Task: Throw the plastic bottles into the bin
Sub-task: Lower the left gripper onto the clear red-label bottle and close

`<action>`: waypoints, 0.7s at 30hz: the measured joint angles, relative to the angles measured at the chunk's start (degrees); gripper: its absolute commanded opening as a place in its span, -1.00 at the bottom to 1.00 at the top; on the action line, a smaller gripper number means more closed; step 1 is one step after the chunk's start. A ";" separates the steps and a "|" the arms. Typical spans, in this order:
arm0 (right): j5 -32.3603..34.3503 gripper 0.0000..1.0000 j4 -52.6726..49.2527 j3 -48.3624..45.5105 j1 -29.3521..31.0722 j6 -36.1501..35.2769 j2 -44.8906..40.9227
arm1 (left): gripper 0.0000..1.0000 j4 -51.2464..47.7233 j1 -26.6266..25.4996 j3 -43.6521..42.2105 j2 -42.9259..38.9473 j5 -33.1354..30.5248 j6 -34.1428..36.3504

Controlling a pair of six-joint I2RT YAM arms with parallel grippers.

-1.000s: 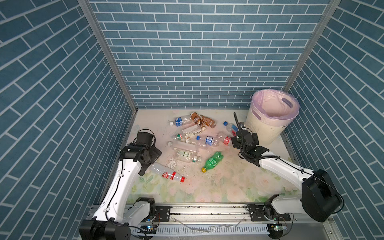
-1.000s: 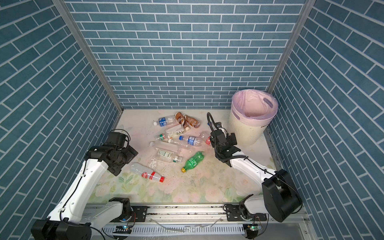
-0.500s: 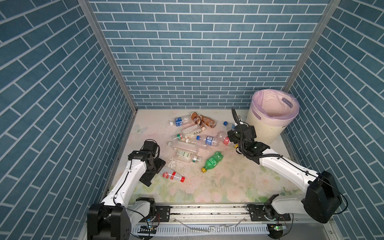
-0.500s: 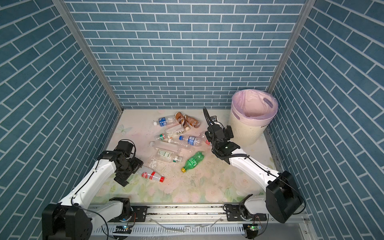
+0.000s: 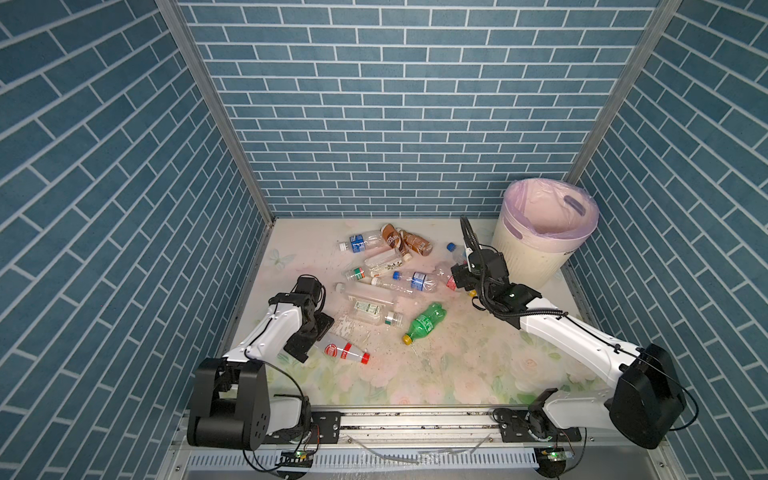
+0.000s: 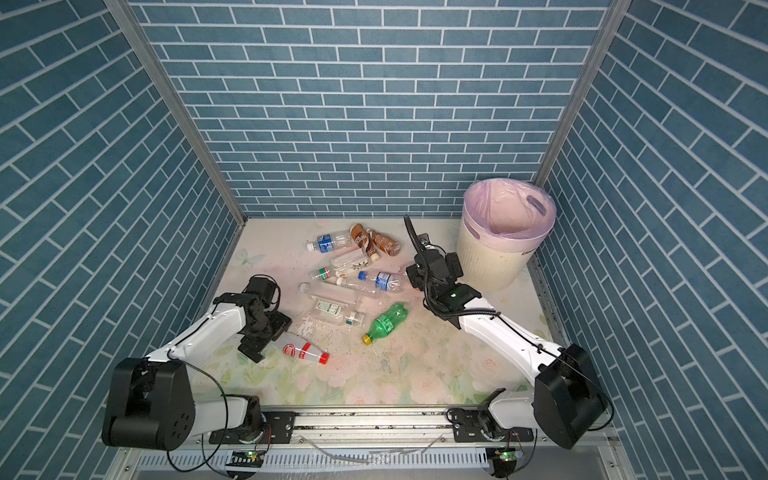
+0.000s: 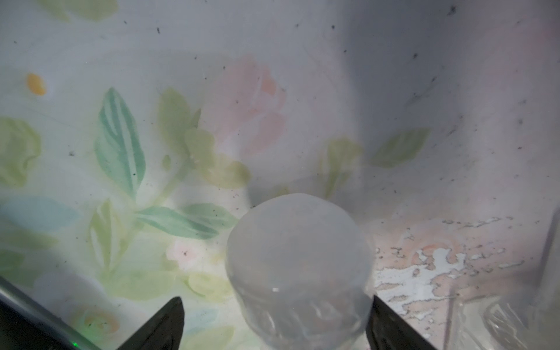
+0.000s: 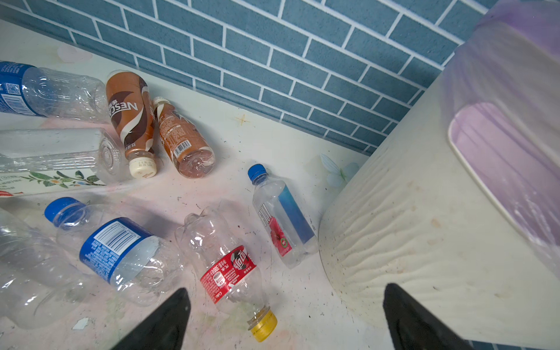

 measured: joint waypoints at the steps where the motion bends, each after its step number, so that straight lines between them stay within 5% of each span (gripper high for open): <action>1: 0.00 0.99 0.00 0.00 0.00 0.00 0.07 | 0.86 0.35 -0.02 0.00 0.76 -0.26 0.09; 11: -1.33 0.98 -0.46 0.15 0.04 0.48 2.21 | 0.05 3.67 -0.07 0.28 5.46 -0.96 2.29; 21: -6.08 0.98 -4.02 4.17 0.04 3.91 3.76 | -0.05 1.73 -0.07 7.26 2.78 -3.52 7.52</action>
